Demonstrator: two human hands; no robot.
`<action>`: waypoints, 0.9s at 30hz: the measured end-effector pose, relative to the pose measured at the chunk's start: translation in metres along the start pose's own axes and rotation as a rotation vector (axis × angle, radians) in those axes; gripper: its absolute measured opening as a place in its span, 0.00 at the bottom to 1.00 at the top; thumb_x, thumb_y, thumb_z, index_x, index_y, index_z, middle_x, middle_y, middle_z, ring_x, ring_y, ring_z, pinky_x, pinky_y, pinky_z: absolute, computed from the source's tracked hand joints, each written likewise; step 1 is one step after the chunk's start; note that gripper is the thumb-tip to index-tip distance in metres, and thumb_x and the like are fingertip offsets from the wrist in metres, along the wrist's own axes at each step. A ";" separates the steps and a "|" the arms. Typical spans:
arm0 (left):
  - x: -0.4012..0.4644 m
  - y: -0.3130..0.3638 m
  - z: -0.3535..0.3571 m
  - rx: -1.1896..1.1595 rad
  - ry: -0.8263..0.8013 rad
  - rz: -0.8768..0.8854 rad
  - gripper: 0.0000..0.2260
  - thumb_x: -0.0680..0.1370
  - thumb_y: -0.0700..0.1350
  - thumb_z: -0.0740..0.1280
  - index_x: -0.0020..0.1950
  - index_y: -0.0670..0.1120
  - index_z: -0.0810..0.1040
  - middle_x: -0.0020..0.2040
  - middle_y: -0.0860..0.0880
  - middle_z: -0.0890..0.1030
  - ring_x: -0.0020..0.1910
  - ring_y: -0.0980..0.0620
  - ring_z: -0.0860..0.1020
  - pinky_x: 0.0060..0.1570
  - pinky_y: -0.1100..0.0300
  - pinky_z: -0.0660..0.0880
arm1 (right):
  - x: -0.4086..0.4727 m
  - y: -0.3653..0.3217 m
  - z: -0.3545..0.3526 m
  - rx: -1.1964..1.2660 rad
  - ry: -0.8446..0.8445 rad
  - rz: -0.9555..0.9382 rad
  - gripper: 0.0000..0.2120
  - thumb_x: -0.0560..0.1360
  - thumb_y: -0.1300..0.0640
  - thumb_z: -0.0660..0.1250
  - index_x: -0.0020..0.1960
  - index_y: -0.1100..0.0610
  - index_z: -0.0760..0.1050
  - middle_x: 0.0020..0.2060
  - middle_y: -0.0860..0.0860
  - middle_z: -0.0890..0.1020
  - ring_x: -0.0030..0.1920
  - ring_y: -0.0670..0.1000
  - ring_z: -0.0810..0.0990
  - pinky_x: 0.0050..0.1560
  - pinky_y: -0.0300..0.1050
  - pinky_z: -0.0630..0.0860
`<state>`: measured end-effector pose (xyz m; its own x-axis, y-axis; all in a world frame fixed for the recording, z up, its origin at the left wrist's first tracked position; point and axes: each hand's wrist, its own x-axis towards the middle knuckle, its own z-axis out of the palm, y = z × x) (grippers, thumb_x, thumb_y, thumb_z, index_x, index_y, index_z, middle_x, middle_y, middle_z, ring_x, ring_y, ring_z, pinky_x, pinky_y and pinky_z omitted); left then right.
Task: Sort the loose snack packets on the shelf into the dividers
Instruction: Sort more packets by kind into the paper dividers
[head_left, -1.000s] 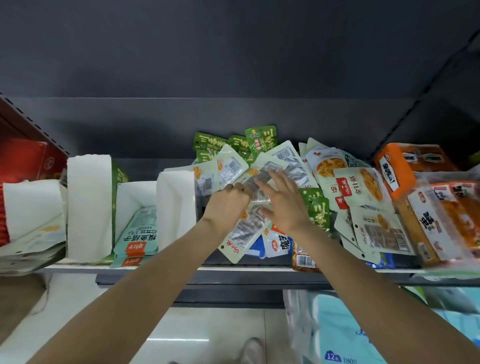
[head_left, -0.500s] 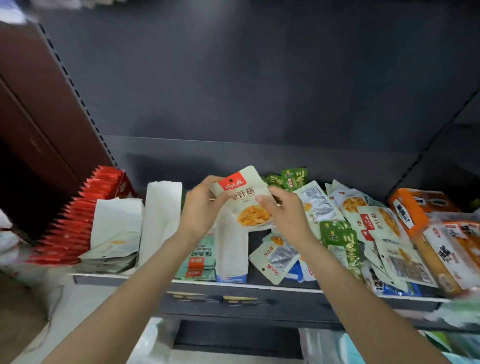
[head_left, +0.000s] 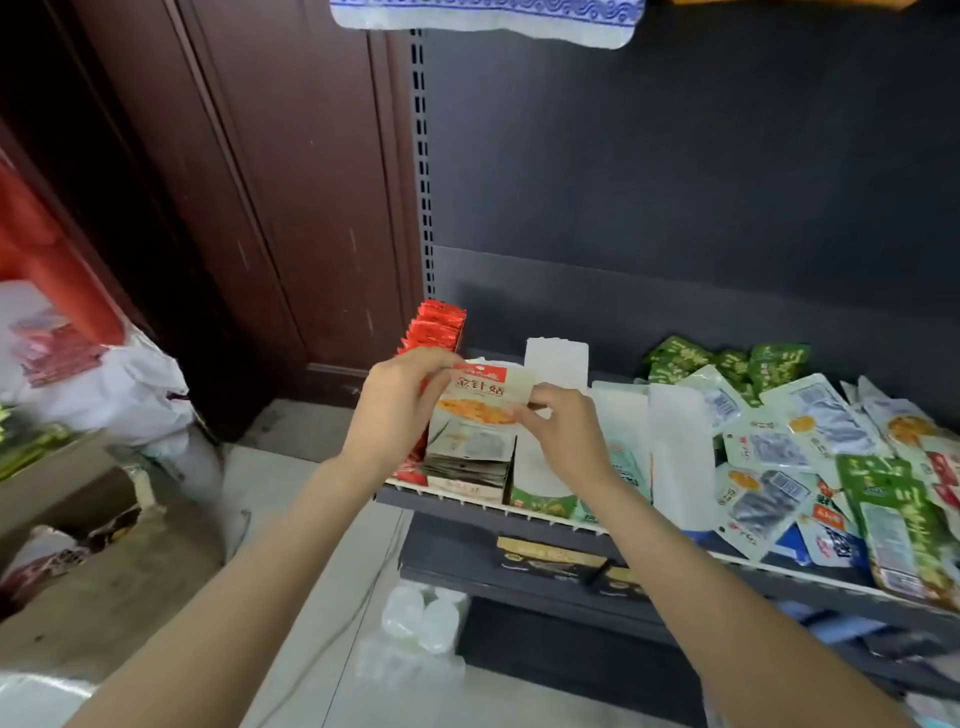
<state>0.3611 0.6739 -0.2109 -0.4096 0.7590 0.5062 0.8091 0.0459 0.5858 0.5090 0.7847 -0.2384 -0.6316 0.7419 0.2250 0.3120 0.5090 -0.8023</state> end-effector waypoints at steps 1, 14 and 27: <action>-0.005 -0.009 -0.003 0.030 -0.031 0.007 0.06 0.76 0.37 0.67 0.50 0.43 0.82 0.46 0.52 0.82 0.45 0.55 0.80 0.49 0.68 0.71 | -0.001 0.000 0.009 -0.023 -0.016 0.011 0.11 0.75 0.59 0.68 0.55 0.63 0.80 0.52 0.55 0.83 0.52 0.52 0.81 0.49 0.32 0.74; -0.020 -0.048 0.022 0.590 -0.619 0.170 0.14 0.75 0.34 0.62 0.54 0.49 0.79 0.49 0.47 0.80 0.49 0.45 0.78 0.47 0.55 0.73 | -0.017 0.019 0.026 -0.290 -0.155 0.099 0.11 0.76 0.64 0.65 0.55 0.56 0.81 0.53 0.51 0.82 0.53 0.48 0.79 0.55 0.35 0.70; -0.012 0.032 0.082 0.312 -0.556 0.153 0.14 0.81 0.45 0.56 0.65 0.48 0.73 0.58 0.48 0.79 0.57 0.48 0.74 0.57 0.54 0.69 | -0.041 0.048 -0.050 -0.101 0.183 0.152 0.13 0.76 0.68 0.61 0.54 0.56 0.80 0.50 0.48 0.81 0.50 0.44 0.78 0.46 0.24 0.69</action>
<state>0.4261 0.7196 -0.2501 -0.0691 0.9906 0.1179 0.9595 0.0336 0.2798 0.5855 0.8005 -0.2578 -0.4362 0.8750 0.2100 0.4681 0.4200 -0.7775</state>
